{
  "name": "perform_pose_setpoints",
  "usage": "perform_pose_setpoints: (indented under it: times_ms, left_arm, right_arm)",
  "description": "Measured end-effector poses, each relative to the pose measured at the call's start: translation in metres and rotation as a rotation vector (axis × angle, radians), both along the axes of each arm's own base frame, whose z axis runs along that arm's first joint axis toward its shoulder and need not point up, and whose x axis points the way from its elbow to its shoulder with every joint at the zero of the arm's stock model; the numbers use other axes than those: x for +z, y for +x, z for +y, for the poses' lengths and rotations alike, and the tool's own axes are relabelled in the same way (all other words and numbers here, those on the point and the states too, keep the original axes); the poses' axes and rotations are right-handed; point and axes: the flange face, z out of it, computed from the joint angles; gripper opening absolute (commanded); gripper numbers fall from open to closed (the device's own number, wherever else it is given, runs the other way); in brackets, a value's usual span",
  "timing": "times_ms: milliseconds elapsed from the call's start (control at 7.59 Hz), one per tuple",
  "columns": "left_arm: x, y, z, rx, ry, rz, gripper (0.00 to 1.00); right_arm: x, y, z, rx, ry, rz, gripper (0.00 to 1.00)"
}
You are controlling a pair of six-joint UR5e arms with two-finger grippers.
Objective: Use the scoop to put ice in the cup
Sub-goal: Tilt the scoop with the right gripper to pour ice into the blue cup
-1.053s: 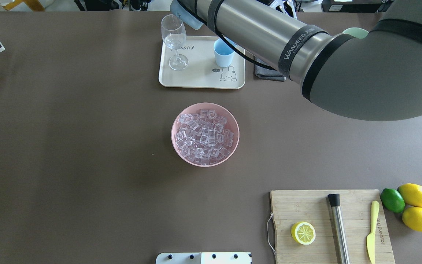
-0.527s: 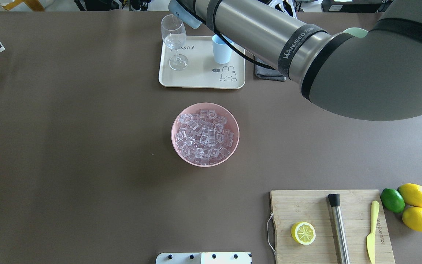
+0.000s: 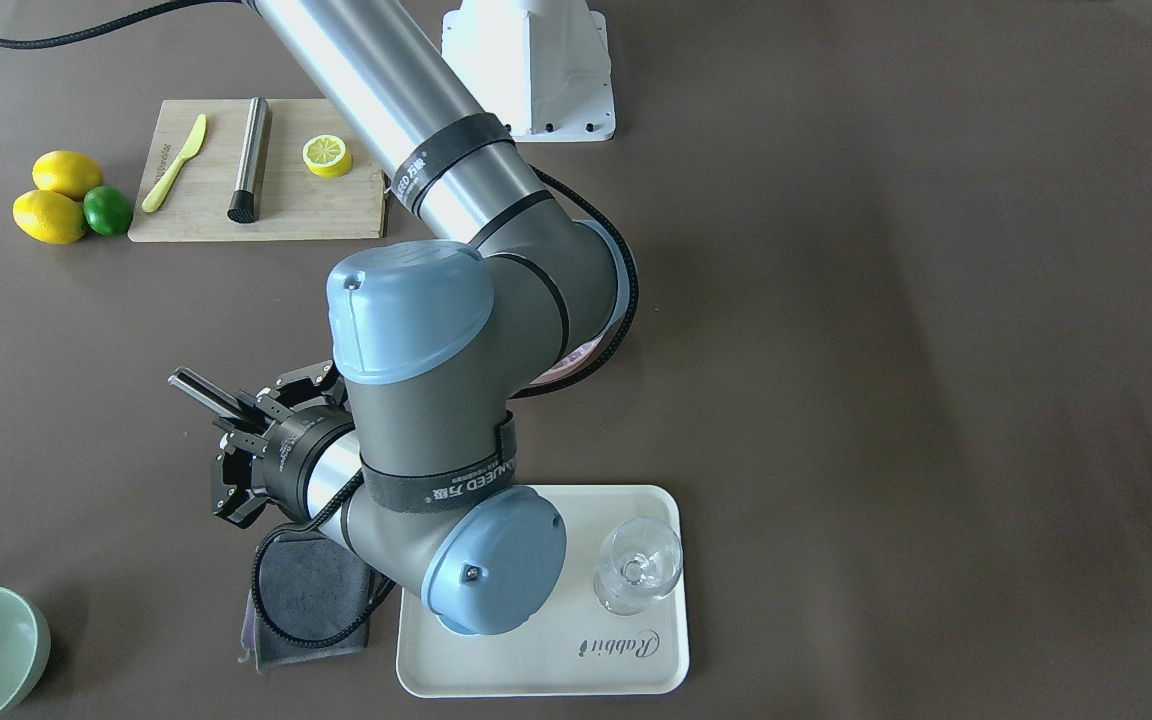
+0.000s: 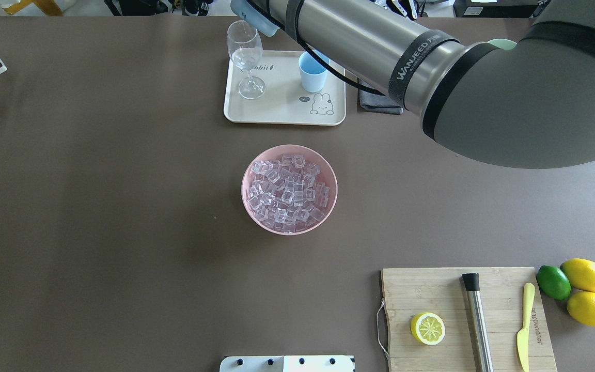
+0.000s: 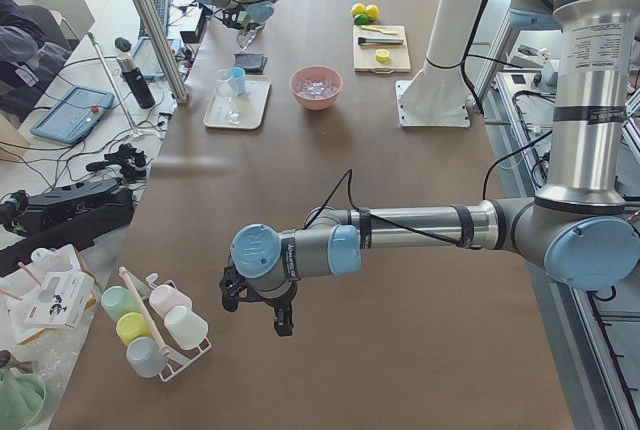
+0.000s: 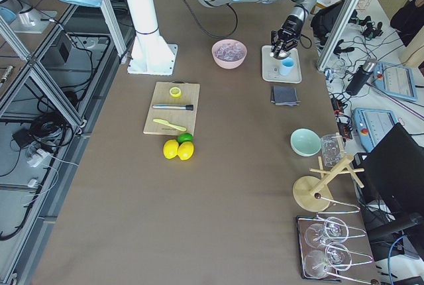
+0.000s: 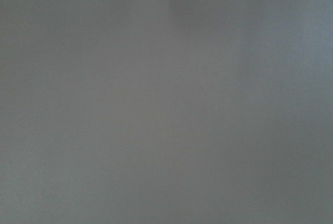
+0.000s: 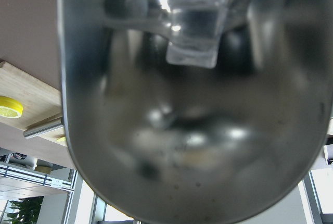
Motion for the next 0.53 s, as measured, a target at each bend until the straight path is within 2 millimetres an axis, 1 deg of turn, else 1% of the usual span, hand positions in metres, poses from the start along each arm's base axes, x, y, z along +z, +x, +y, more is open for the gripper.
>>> perform_pose_setpoints:
  times_ms: [527]
  left_arm:
    - [0.0005,-0.0006,0.0003,-0.001,-0.001,0.0,0.98]
  right_arm:
    - [-0.0115,0.0006,-0.0006,0.006,0.019,0.0,0.0]
